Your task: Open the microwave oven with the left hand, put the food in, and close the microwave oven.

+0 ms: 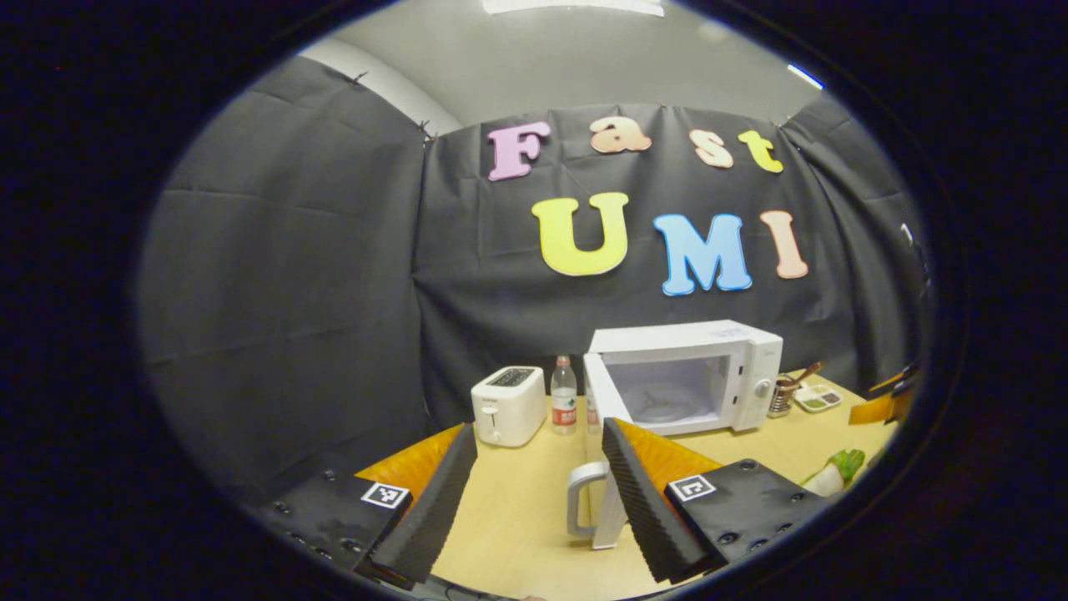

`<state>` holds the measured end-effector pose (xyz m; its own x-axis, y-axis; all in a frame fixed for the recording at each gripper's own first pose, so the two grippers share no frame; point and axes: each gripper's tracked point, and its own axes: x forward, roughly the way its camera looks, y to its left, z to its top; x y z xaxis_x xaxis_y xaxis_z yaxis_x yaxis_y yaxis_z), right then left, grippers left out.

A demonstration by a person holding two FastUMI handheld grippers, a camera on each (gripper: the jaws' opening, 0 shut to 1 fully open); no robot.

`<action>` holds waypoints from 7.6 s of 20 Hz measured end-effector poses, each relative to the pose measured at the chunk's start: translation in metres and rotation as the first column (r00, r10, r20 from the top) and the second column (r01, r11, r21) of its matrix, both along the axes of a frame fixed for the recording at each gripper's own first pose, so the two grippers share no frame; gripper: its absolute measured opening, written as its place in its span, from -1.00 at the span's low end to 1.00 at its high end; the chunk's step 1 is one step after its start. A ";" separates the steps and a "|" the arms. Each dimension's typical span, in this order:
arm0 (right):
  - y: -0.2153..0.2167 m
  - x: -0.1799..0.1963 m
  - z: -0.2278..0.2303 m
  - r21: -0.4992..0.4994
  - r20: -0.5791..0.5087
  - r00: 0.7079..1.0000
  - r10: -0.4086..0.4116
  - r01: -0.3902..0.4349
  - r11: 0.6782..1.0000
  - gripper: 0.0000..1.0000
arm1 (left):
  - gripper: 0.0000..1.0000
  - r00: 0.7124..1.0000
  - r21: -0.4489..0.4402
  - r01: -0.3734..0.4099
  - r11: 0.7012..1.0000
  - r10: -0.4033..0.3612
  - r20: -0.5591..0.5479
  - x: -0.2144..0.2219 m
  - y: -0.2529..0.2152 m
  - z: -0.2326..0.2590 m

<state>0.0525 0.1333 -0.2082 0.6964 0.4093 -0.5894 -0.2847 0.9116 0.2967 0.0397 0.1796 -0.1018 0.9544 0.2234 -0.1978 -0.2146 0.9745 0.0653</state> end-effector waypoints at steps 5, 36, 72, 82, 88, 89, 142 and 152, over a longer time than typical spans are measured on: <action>0.001 -0.023 -0.051 0.088 -0.215 0.975 0.053 -0.035 0.996 1.00 | 0.94 0.998 0.001 -0.017 1.000 0.017 0.063 -0.005 -0.021 0.035; 0.052 -0.018 -0.011 0.394 -0.332 0.921 0.202 -0.060 0.917 -0.38 | 1.00 0.991 -0.011 -0.115 0.993 0.116 0.070 -0.011 -0.026 0.037; 0.222 0.255 -0.041 0.535 -0.173 0.919 -0.354 0.389 0.750 -0.39 | 1.00 0.987 -0.002 -0.149 0.989 0.149 -0.052 0.069 0.153 -0.022; 0.241 0.326 -0.084 0.449 -0.066 0.914 -0.401 0.387 0.805 -0.34 | 1.00 0.971 0.054 -0.206 0.977 0.211 -0.112 0.050 0.186 -0.038; 0.233 0.347 -0.101 0.404 -0.051 0.909 -0.413 0.397 0.824 -0.19 | 1.00 0.972 0.109 -0.195 0.975 0.207 -0.112 0.048 0.183 -0.038; 0.228 0.348 -0.106 0.375 -0.041 0.907 -0.420 0.403 0.835 -0.14 | 1.00 0.973 0.104 -0.192 0.976 0.203 -0.114 0.049 0.179 -0.040; -0.040 0.092 0.136 0.055 0.482 0.866 -0.135 0.123 0.991 0.95 | -0.84 0.975 -0.040 -0.059 0.997 0.049 -0.219 0.050 0.003 -0.137; -0.069 0.051 0.139 0.055 0.482 0.872 -0.082 0.063 0.996 0.95 | -0.85 0.974 -0.043 -0.010 0.999 0.000 -0.227 0.055 -0.052 -0.137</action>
